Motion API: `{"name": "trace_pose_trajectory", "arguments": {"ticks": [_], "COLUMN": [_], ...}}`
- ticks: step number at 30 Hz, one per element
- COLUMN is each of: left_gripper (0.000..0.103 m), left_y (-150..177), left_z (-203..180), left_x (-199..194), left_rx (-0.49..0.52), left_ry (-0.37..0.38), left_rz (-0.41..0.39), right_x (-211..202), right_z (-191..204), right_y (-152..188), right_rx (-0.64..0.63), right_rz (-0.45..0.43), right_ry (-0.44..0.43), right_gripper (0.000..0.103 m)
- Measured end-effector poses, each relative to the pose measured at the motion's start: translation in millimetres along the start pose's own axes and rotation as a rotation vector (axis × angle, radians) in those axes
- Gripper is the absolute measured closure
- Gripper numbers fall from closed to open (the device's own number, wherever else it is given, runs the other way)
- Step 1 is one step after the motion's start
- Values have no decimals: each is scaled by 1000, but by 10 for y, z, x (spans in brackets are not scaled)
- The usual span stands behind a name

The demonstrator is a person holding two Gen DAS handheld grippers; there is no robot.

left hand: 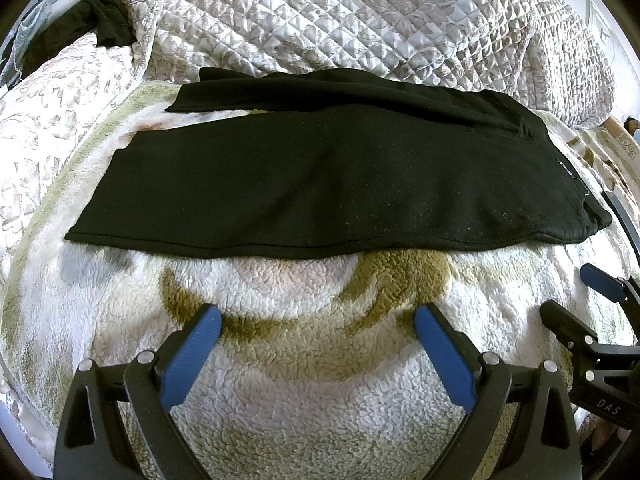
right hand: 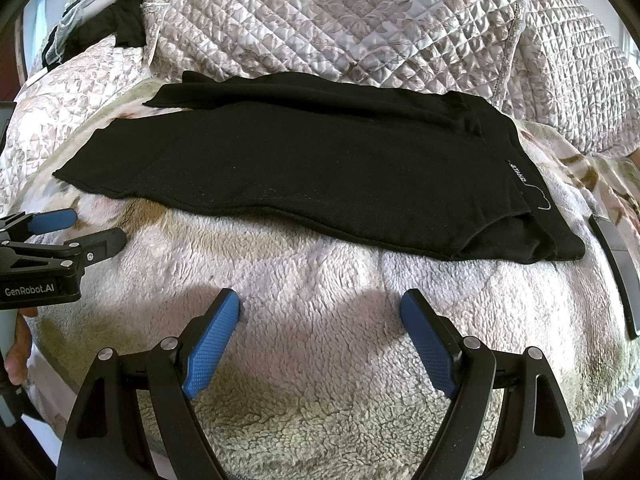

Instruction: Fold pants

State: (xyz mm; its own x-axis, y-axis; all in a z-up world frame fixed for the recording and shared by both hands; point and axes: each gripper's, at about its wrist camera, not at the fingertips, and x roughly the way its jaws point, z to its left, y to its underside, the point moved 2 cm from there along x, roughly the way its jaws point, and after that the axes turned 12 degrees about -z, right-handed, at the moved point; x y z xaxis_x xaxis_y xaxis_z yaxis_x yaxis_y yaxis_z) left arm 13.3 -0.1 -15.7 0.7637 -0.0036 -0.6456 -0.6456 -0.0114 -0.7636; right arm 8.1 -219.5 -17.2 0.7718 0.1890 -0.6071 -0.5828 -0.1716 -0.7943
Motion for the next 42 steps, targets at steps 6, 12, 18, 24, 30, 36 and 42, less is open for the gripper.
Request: {"name": "trace_pose_trajectory", "arguments": {"ticks": [6,12,18,24,30,36,42], "left_gripper": [4,4,4,4,4,4,4], "left_y": [0,0,-1,-1,-1,1,28], "left_z": [0,0,0,0,1,13,31], "left_x": [1,0,1,1,1,15,-9], "left_rx": [-1,0,0,0,0,0,5], "left_ry": [1,1,0,0,0,0,-2], "left_rz": [0,0,1,1,1,1,-12], "right_x": [-1,-1,2,4,4,5,7], "right_z": [2,3,3,2,2,5,8], "right_y": [1,3,8,10,11,5,-2], "right_rx": [0,0,-1,-1,-2,-2,-2], "right_rz": [0,0,-1,-1,0,0,1], "right_ry": [0,0,0,1,1,1,1], "right_gripper": [20,20,20,20,20,20,20]}}
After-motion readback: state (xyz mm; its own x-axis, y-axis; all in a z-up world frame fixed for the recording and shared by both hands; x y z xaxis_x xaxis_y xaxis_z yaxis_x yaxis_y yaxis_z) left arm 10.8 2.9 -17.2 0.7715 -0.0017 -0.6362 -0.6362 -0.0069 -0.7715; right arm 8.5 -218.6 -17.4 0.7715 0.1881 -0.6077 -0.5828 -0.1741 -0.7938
